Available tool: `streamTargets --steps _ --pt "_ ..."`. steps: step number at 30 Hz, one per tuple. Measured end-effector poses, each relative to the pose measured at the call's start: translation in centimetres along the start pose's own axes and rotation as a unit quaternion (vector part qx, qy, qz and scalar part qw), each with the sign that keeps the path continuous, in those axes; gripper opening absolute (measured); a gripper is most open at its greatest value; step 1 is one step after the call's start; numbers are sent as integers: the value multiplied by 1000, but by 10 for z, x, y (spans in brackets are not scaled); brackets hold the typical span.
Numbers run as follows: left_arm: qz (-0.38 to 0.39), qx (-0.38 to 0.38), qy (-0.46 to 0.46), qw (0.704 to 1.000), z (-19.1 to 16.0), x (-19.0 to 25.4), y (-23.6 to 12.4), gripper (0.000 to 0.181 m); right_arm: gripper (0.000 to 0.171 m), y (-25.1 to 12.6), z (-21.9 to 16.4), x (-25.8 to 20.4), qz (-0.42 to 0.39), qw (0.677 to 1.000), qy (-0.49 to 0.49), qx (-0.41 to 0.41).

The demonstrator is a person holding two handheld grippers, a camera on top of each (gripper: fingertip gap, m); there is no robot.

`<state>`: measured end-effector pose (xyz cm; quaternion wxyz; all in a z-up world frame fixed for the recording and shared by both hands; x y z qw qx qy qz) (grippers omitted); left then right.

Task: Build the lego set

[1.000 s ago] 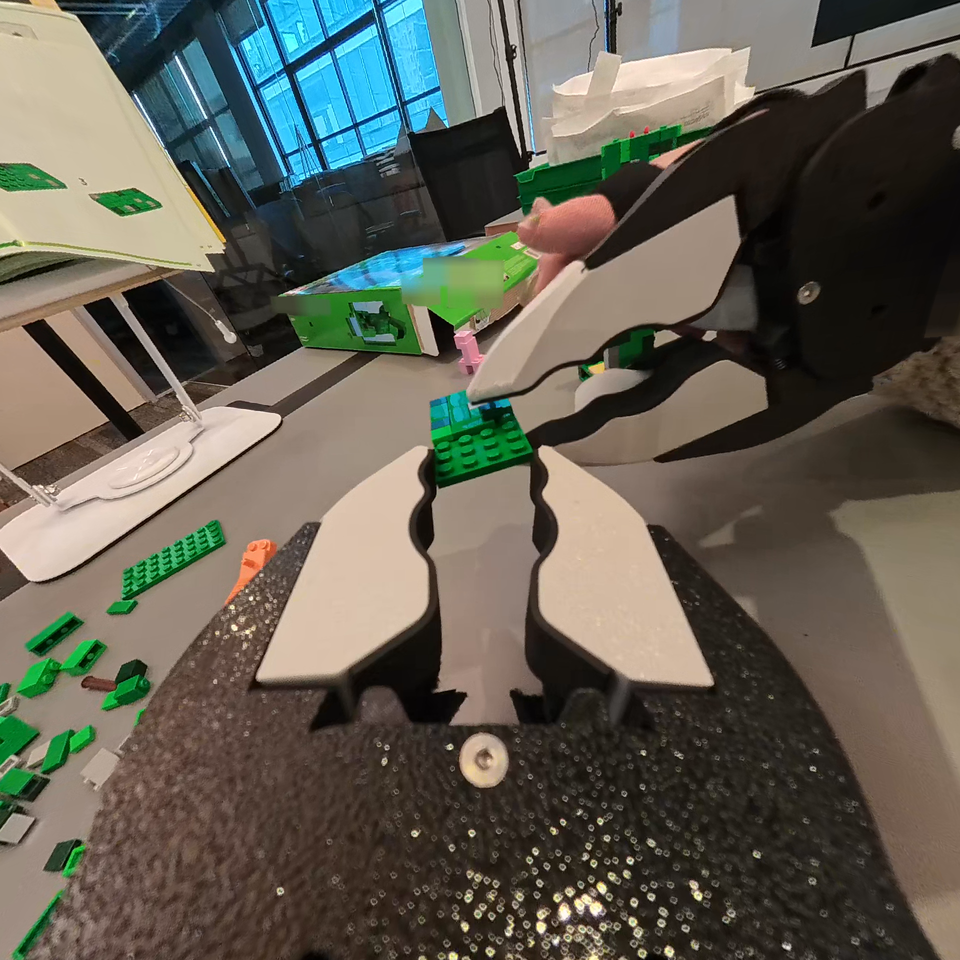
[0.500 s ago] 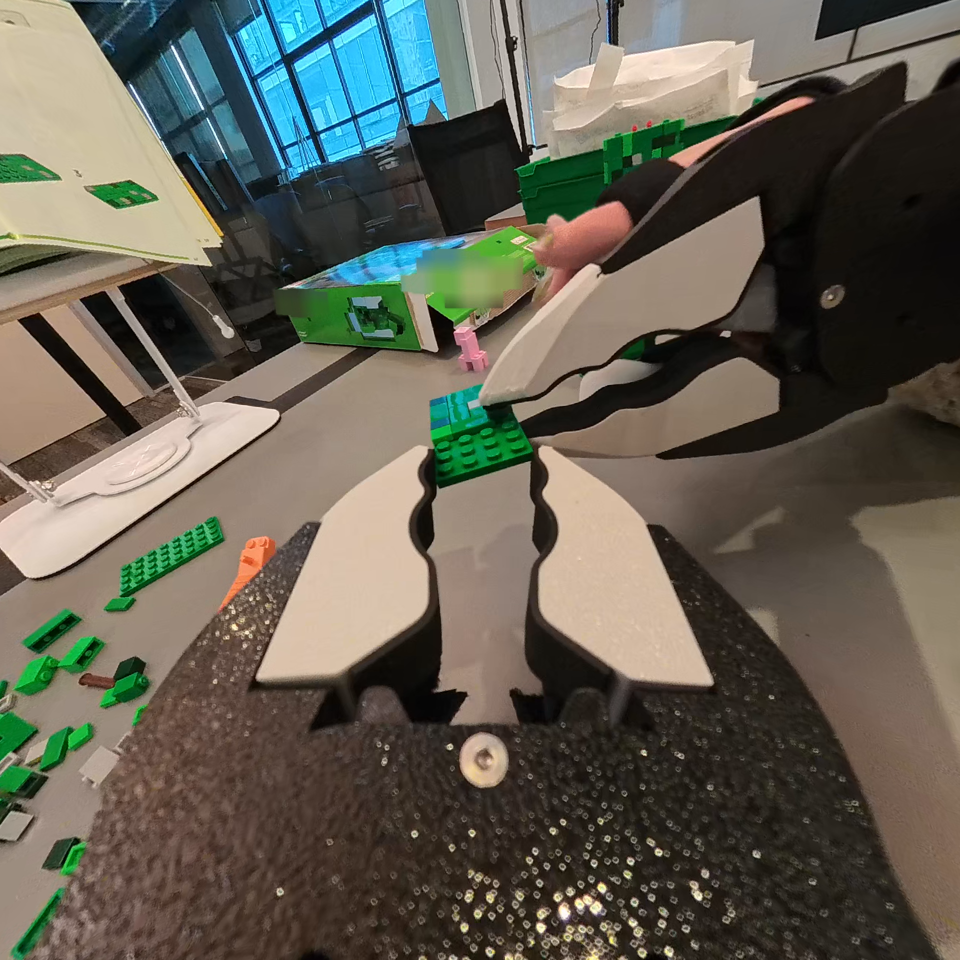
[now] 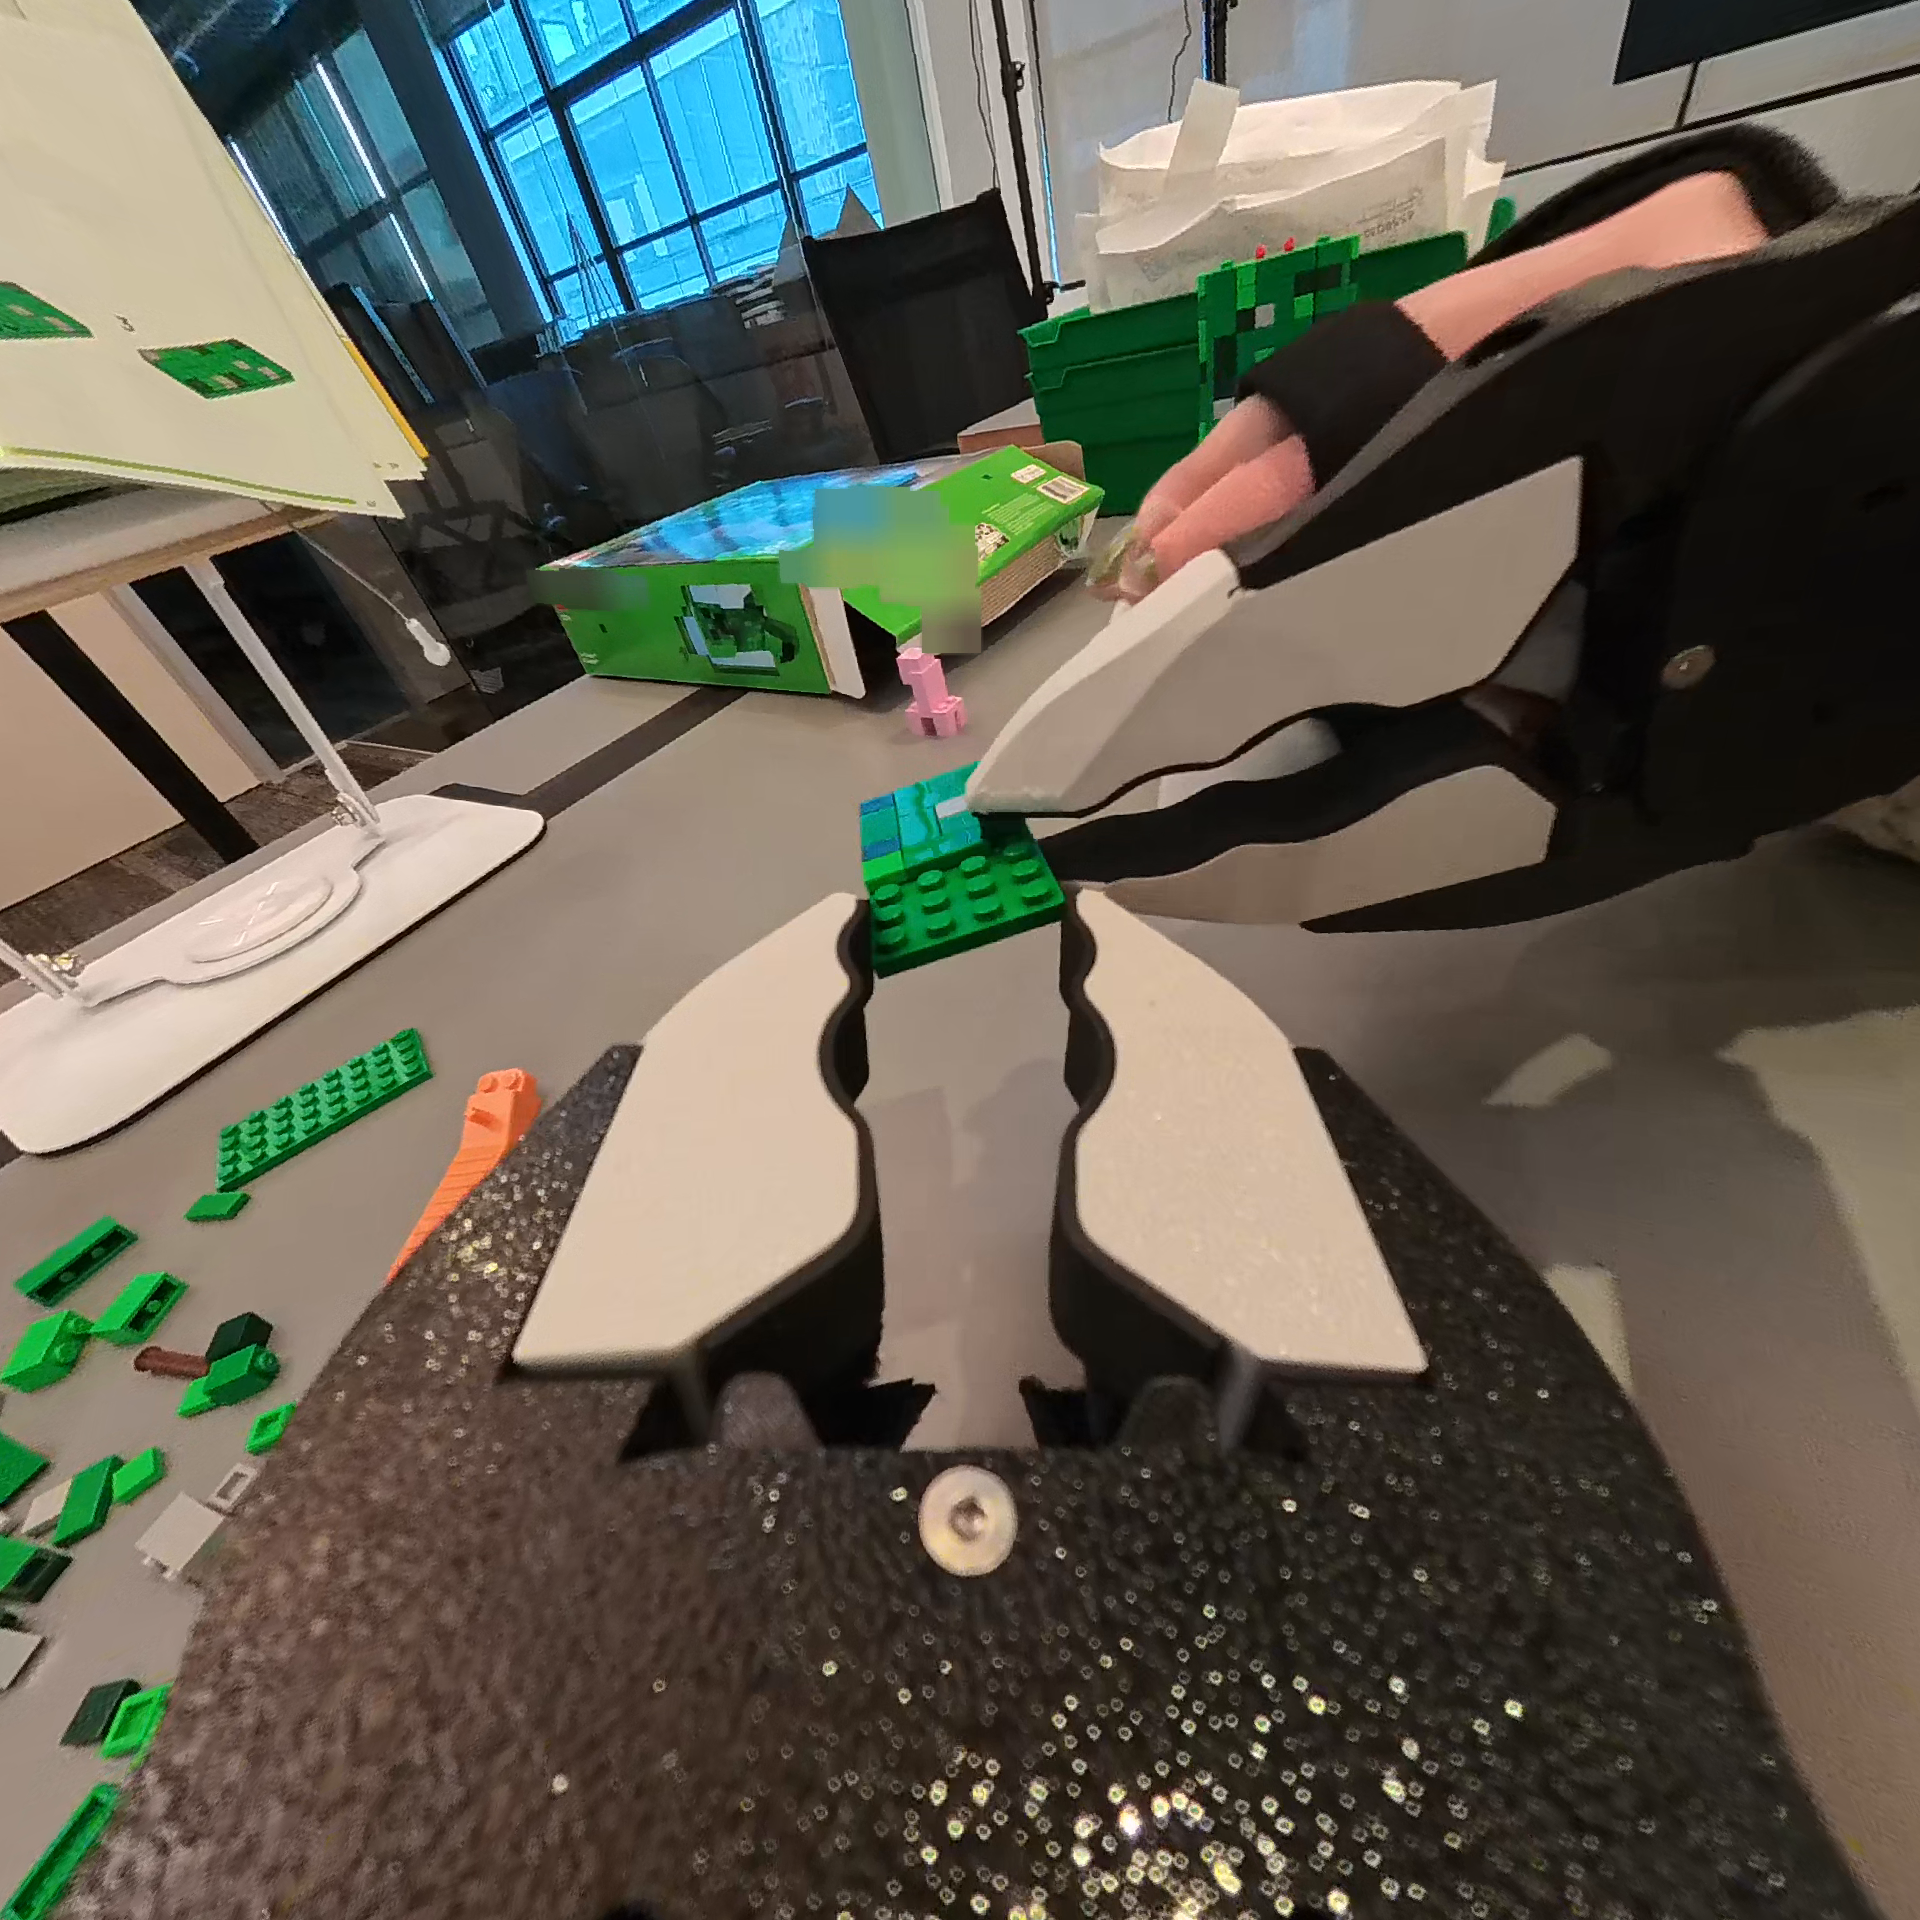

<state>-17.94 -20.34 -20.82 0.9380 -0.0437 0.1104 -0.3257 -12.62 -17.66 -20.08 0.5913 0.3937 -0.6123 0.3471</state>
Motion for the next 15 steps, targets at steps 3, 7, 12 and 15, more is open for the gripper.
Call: streamTargets --steps 3,7,12,15 --pt "-1 1 -2 1000 0 0 0 34 9 0 1 0 -15 1000 -22 -1" --pt "-2 -1 -4 1000 0 0 0 34 7 -1 1 -1 -15 999 -35 2" --pt "-3 -5 -2 1000 -1 1 1 34 6 -1 -1 -2 -10 1000 -14 11" --pt "-2 -10 -2 1000 -2 1 1 34 6 -1 -2 -3 -10 1000 -11 10"
Point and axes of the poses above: each gripper's, where its closed fingertips meet, y out along the fingers, z out of its top, x = y × z across the jaws, the point moved 4 cm from there along -y, back along the fingers, and after that the axes turned 13 degrees about -z, right-handed, at the moved point
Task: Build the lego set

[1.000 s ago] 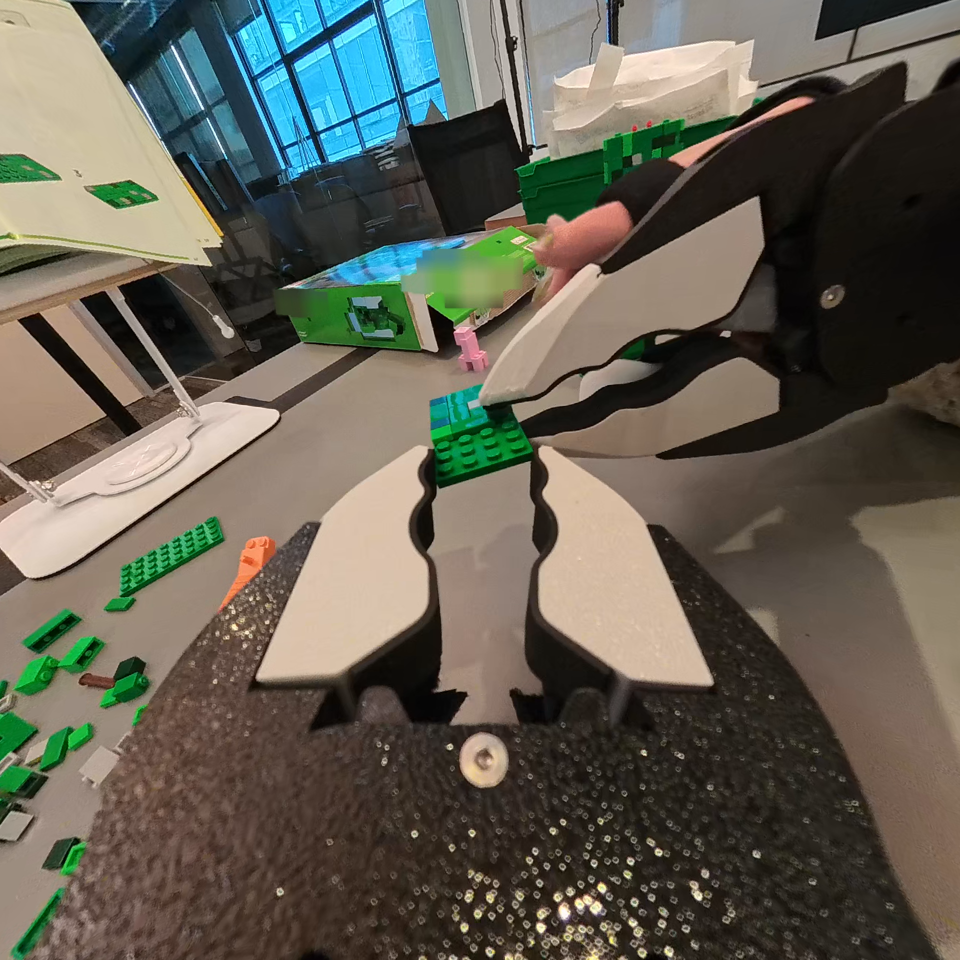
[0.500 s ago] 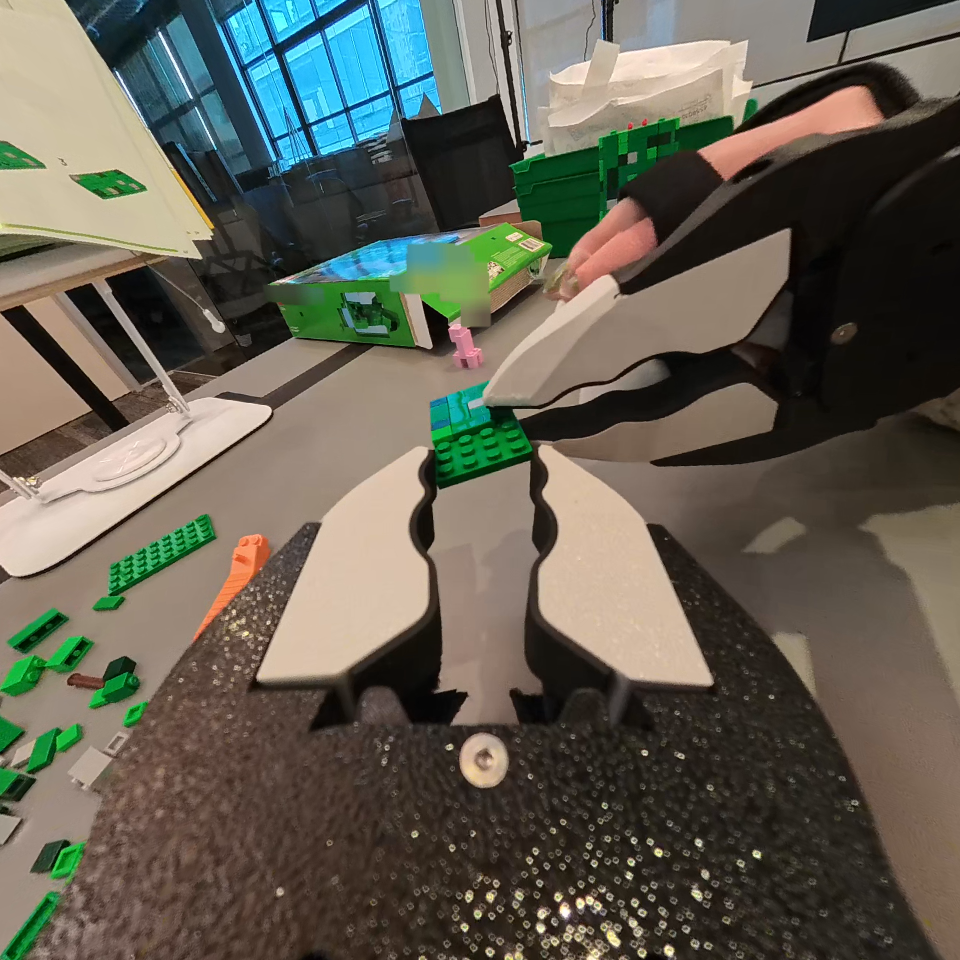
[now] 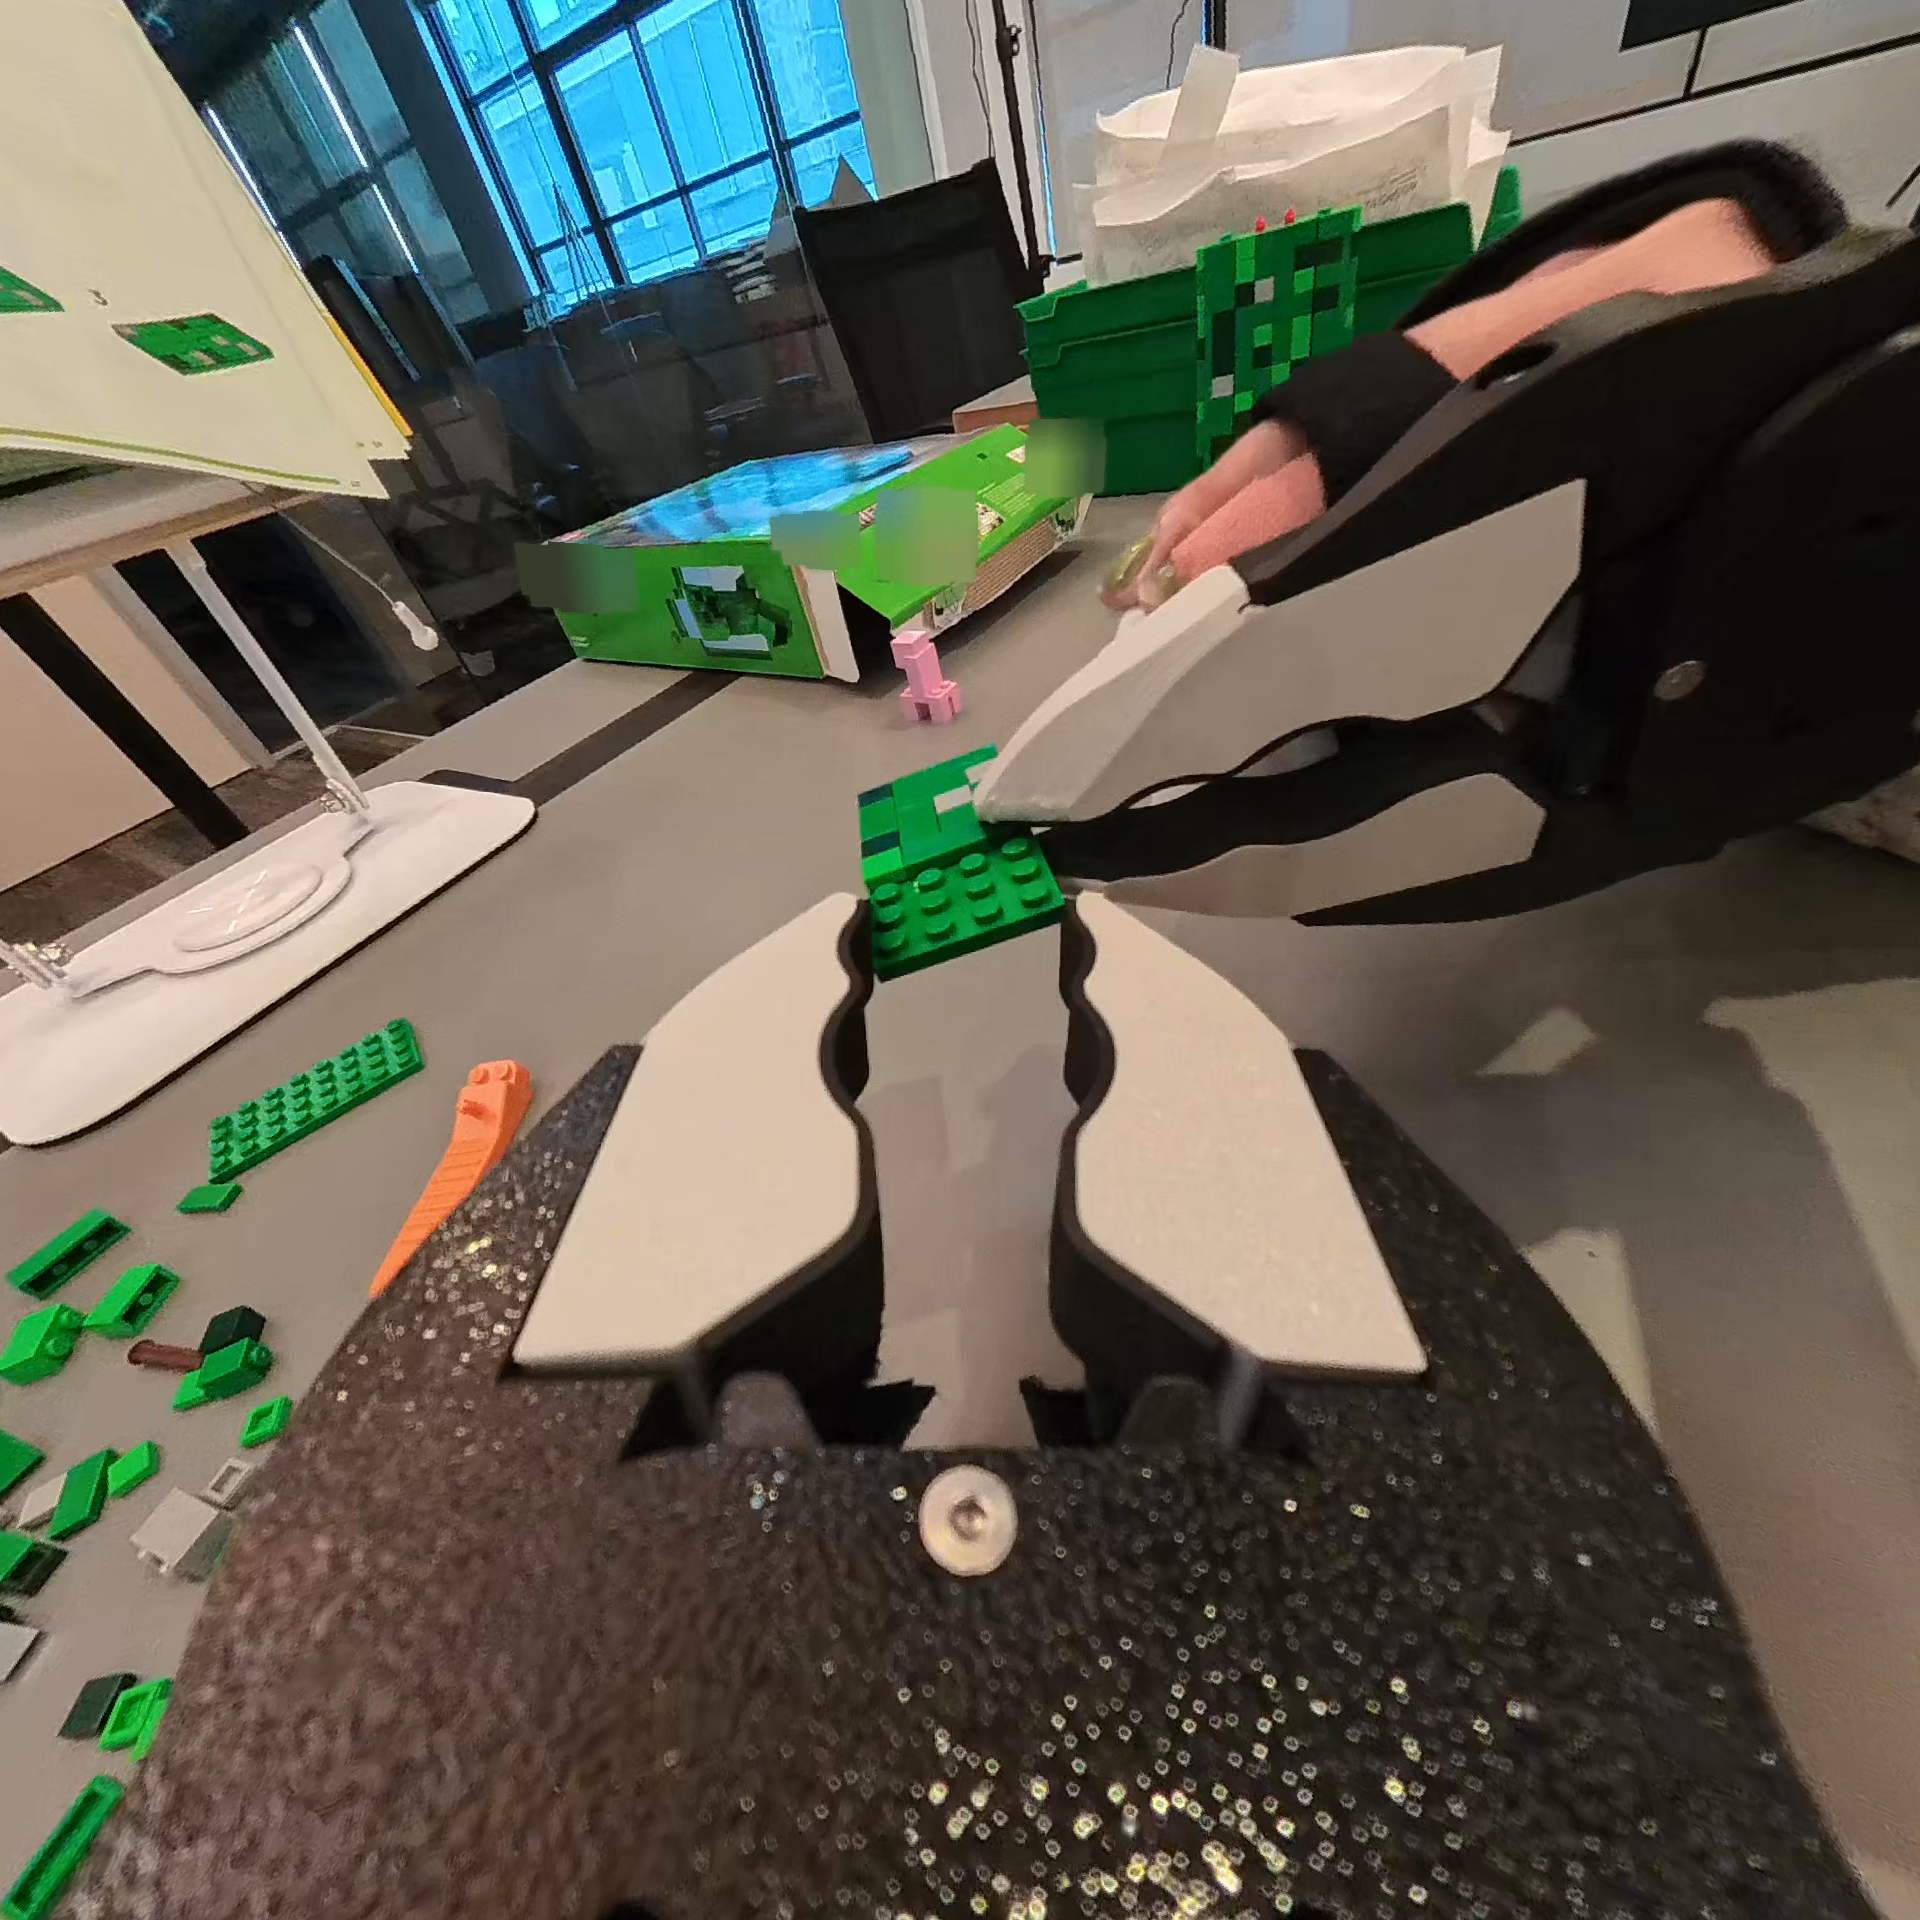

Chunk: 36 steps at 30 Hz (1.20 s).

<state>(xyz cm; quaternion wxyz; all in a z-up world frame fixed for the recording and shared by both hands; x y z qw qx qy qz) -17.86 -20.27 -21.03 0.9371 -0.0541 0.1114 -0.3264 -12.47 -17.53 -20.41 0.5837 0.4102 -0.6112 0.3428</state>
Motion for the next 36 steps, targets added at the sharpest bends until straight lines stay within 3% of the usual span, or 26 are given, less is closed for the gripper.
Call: streamTargets --steps 6,8,10,16,23,29,36 --pt "2 4 -11 1000 0 -3 -1 34 10 3 -1 2 -2 996 94 -1" --pt "6 2 -11 1000 0 -4 -1 34 41 4 -8 4 -6 992 123 -22" --pt "7 5 -14 1000 0 -5 -2 34 50 3 -15 4 -16 989 144 -29" --pt "20 6 -5 1000 -1 -9 -7 34 50 2 -19 2 -24 965 262 6" --pt "47 8 16 999 -4 -25 -31 34 40 1 -12 4 -55 909 408 65" --pt "-39 29 75 996 -5 -25 -59 34 35 1 -18 5 -47 882 464 73" --pt "-110 26 32 993 -10 -24 -65 34 31 3 -28 4 -39 851 521 59"
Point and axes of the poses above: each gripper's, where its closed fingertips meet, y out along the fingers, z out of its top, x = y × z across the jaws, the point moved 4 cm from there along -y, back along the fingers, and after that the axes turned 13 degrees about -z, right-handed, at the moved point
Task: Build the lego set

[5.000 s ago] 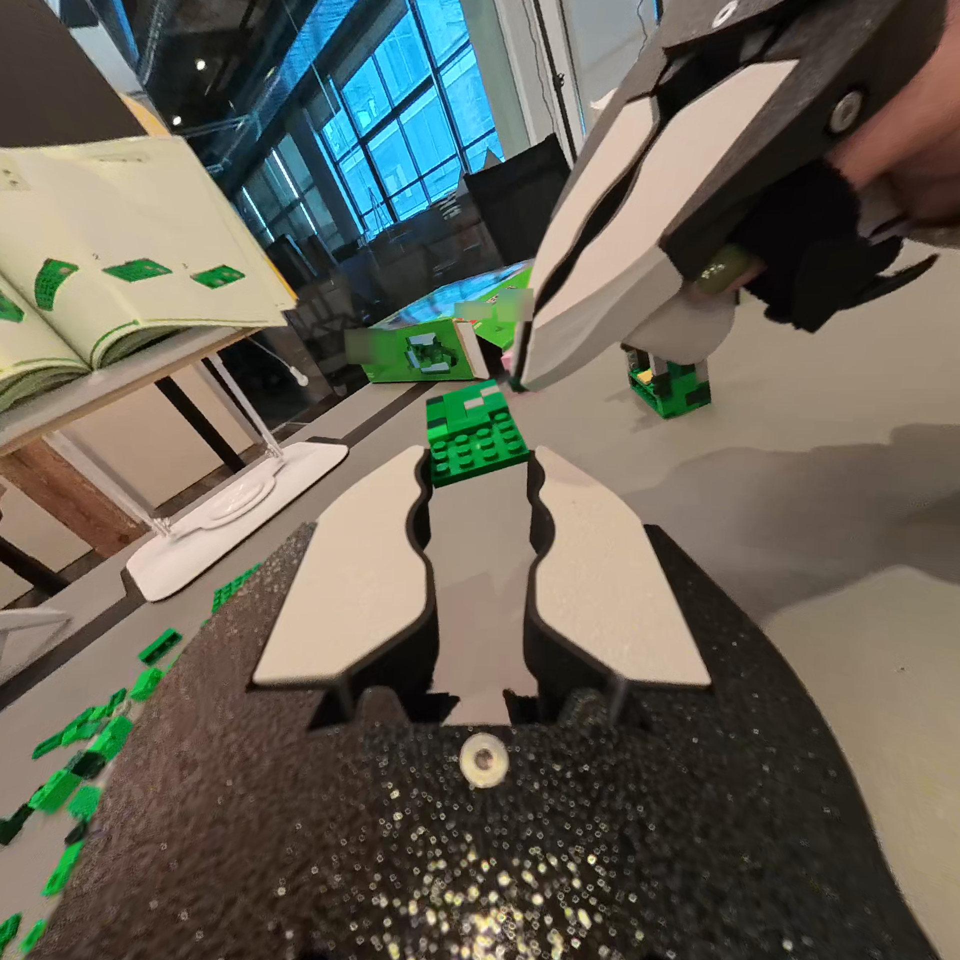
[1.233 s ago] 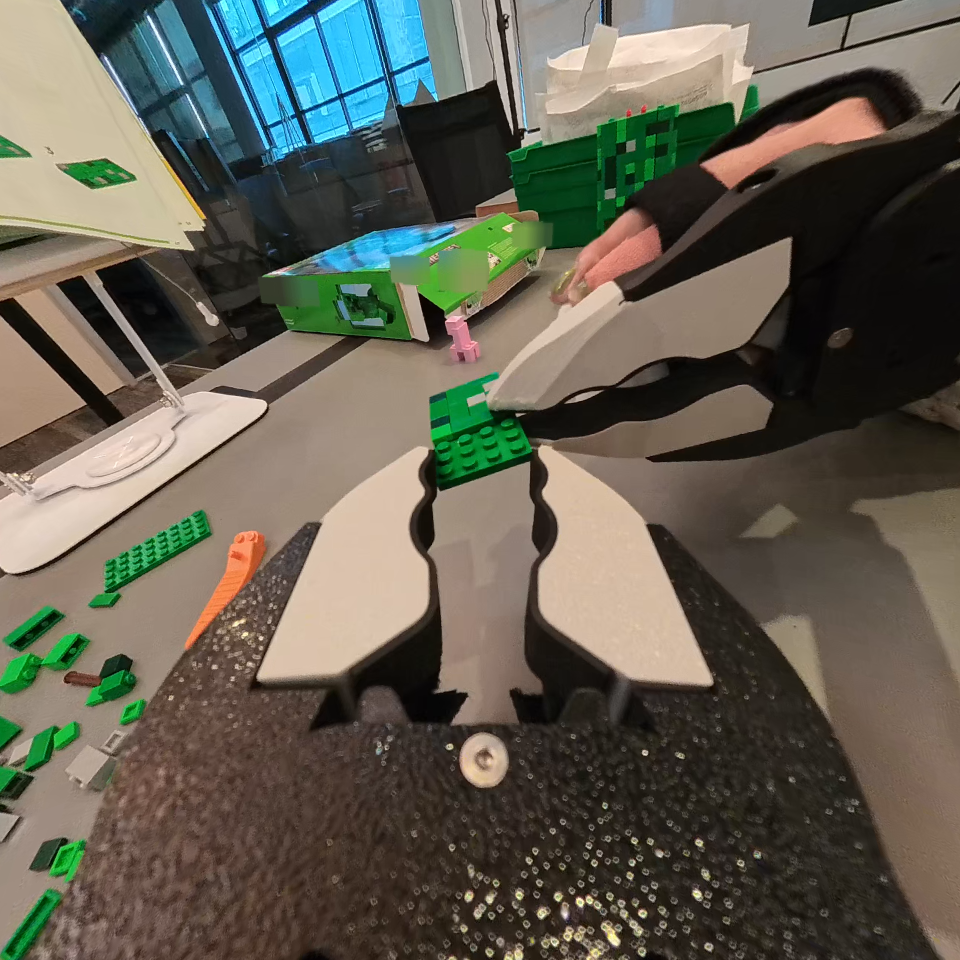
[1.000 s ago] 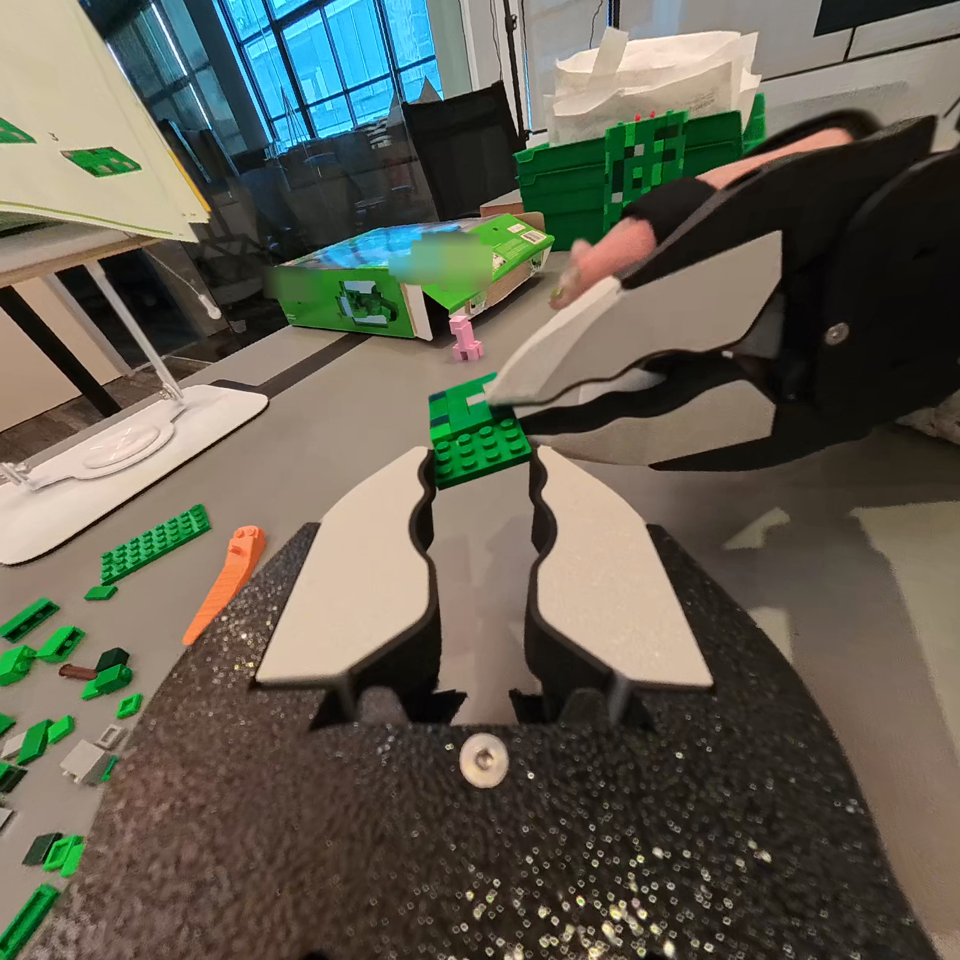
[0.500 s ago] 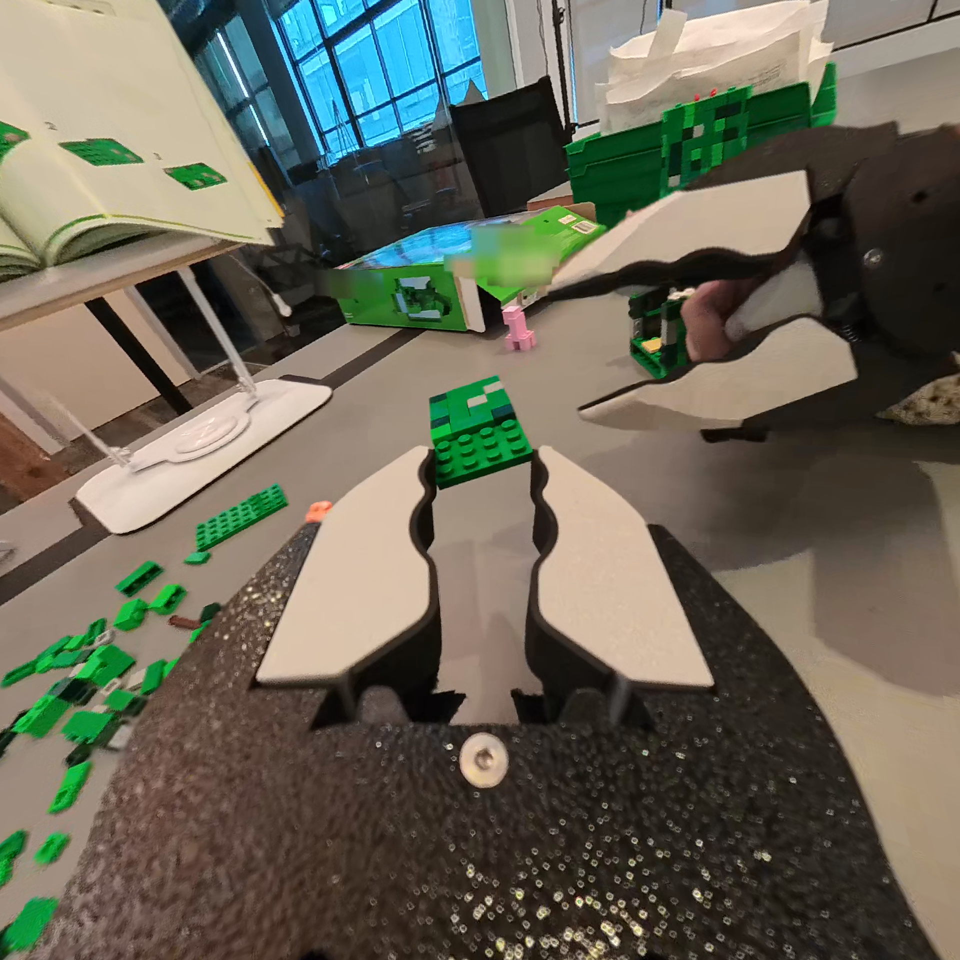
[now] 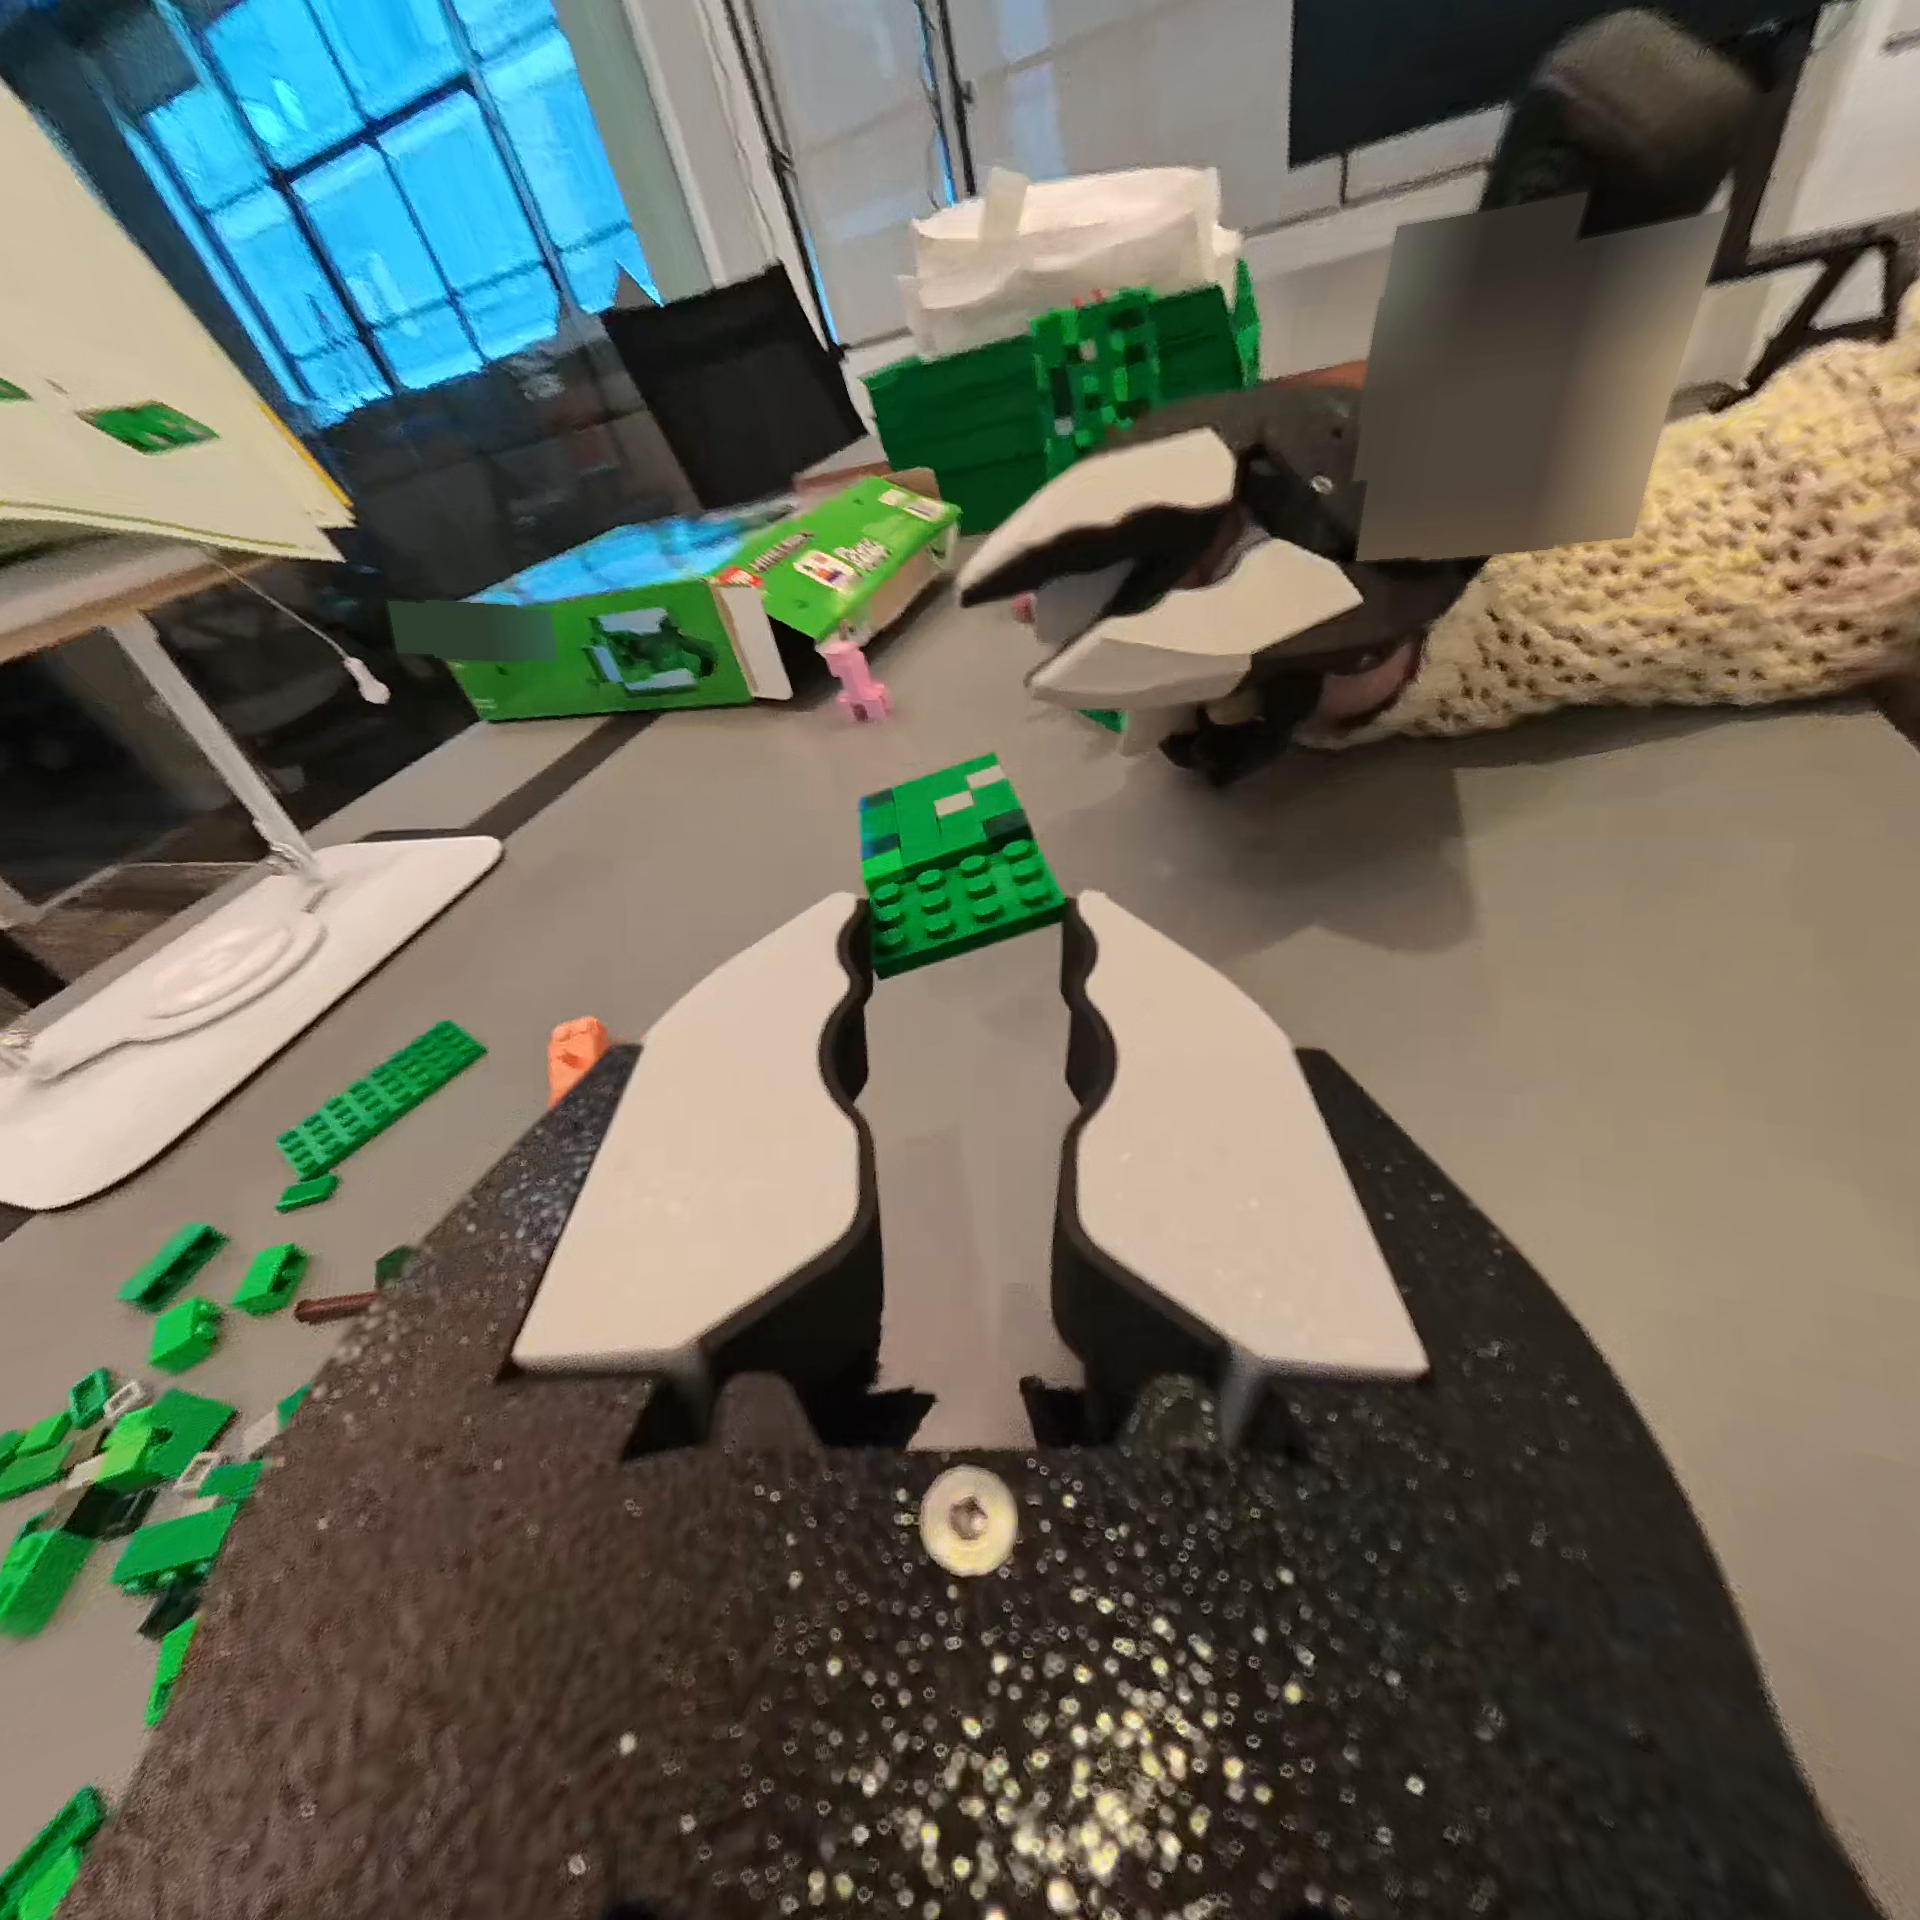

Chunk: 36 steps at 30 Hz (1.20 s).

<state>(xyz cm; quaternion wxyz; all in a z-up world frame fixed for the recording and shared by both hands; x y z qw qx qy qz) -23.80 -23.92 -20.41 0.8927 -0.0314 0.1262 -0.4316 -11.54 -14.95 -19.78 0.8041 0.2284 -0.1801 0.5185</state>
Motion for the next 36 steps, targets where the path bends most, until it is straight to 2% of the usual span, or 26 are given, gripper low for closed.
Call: streamTargets --steps 4,19,36 --pt "-7 -28 19 999 -2 0 -4 34 29 0 -1 1 -2 1000 9 -3" --pt "31 -13 62 998 -7 1 -1 34 26 1 -5 2 -14 1000 -3 -13" --pt "16 -15 49 999 -8 2 -1 34 23 1 -5 -4 0 1000 -18 -13"
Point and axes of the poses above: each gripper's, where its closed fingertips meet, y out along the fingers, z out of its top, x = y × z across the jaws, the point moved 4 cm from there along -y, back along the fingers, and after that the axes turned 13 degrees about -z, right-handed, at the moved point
